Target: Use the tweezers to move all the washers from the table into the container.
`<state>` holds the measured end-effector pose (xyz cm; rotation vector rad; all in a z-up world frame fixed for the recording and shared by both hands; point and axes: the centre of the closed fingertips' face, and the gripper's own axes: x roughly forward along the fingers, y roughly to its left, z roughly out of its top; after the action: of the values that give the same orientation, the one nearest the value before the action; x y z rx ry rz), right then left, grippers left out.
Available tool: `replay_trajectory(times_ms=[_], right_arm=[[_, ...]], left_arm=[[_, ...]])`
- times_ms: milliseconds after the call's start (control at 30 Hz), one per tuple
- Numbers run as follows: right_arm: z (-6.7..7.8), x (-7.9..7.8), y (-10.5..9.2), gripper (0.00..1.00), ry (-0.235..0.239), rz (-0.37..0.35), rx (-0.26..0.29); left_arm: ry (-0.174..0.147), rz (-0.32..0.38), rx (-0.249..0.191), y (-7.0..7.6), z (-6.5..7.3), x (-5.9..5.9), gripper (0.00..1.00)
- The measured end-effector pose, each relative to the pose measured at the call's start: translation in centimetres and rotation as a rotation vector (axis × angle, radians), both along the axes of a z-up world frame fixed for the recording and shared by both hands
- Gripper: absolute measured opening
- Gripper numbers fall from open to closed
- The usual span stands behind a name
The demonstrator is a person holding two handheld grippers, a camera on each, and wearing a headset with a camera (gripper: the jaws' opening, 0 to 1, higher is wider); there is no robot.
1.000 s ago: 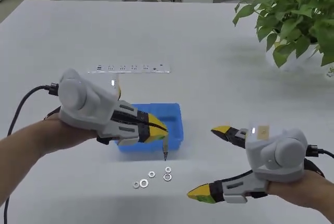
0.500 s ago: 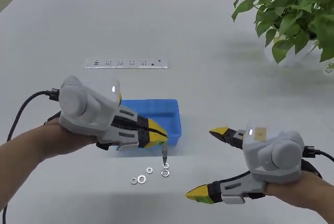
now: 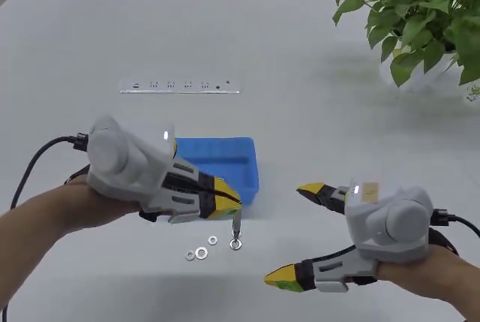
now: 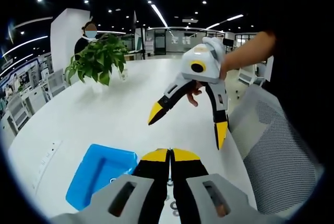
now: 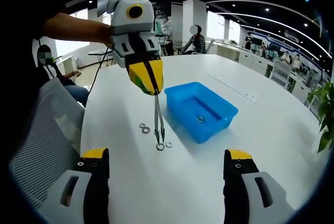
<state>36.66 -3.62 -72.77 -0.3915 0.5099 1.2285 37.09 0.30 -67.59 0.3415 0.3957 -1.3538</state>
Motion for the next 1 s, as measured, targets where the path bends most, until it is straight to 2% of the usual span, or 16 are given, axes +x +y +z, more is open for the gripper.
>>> replay_trajectory(times_ms=[300,1000], right_arm=[[-0.18,-0.15,-0.04,0.9,0.004,0.002,-0.004],[-0.21,-0.26,-0.01,0.89,0.006,0.014,-0.01]], left_arm=[[0.004,-0.005,0.005,-0.34,-0.65,-0.48,0.03],[0.01,0.0,-0.008,-0.4,-0.37,-0.78,0.04]])
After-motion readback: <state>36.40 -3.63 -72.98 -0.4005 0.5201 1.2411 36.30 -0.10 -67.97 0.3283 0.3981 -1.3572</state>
